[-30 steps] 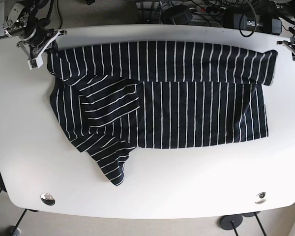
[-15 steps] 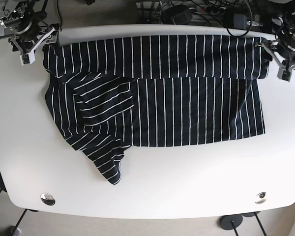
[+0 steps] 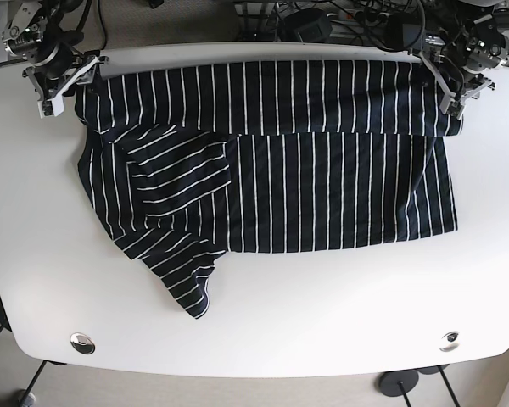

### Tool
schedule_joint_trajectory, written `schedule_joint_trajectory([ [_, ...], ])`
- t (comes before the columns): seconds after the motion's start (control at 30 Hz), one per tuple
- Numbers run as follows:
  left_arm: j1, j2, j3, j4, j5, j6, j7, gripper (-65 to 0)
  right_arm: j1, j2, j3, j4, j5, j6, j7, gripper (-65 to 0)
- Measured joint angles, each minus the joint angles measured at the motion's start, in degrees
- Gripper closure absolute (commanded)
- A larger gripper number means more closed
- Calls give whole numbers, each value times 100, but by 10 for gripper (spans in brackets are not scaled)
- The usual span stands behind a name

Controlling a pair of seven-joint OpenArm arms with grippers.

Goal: Fold the T-shirt properly
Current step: 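Pull the shirt edge taut with both grippers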

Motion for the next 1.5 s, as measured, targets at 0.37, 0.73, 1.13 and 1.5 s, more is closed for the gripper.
schedule_joint_trajectory([
  [0.37,-48,-501,-101,-841,-315,-90,-625,-324,-240,704,-37,-555,59,20,-22,-219],
  [0.73,-33,-496,-262,-839,-197,-61,-588,-324,-970,1178,579,625,1550,15,-374,-531],
  [1.13,-37,-485,-275,-828,-164,-42,-551,-324,-739,820,-450,599,2964,-4,-1196,-415],
  [1.5,-13,-492,-354,-826,-160,-42,-531,-324,42,562,-1209,-857,328,107,184,-171],
])
